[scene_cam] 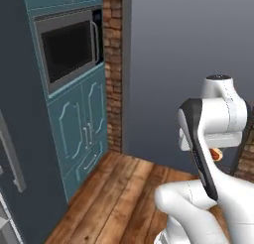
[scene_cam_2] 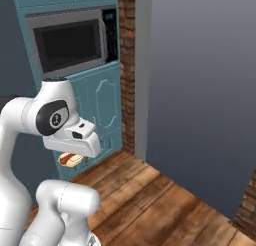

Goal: Store the hot dog in the freezer for long-term storage. Close the freezer door after placing the cooked food.

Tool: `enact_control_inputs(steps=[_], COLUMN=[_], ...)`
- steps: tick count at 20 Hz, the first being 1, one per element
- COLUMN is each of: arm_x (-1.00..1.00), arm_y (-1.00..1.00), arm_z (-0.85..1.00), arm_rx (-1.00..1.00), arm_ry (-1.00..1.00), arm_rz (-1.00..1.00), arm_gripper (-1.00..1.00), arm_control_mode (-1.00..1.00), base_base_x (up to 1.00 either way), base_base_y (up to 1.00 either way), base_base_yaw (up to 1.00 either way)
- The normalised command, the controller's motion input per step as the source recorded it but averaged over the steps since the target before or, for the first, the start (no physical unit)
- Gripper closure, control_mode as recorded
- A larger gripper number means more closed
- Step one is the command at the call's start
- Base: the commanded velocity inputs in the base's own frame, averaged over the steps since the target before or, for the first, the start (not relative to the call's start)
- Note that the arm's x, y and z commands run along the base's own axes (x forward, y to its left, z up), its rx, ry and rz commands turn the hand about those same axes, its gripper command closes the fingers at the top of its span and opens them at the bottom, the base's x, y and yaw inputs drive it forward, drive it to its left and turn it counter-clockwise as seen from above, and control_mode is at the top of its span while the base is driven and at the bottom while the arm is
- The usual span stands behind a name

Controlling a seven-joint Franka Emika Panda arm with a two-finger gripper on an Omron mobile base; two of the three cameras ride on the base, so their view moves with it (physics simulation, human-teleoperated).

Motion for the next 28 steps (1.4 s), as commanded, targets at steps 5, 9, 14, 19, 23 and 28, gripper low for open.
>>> enact_control_inputs(steps=[5,9,14,19,23,28], arm_x=[0.0,0.0,0.0,0.0,0.0,0.0], arm_y=[0.0,0.0,0.0,0.0,0.0,0.0], arm_z=[0.0,0.0,0.0,0.0,0.0,0.0], arm_rx=[0.0,0.0,0.0,0.0,0.0,0.0], arm_ry=[0.0,0.0,0.0,0.0,0.0,0.0], arm_rz=[0.0,0.0,0.0,0.0,0.0,0.0], arm_gripper=[1.0,1.0,1.0,1.0,1.0,1.0], arm_control_mode=[1.0,1.0,1.0,1.0,1.0,1.0], base_base_x=[0.25,0.38,0.08,0.01,0.34,0.52], base_base_y=[0.06,0.0,0.0,0.28,0.14,0.0], base_base_yaw=[0.87,0.76,0.52,0.33,0.45,0.52])
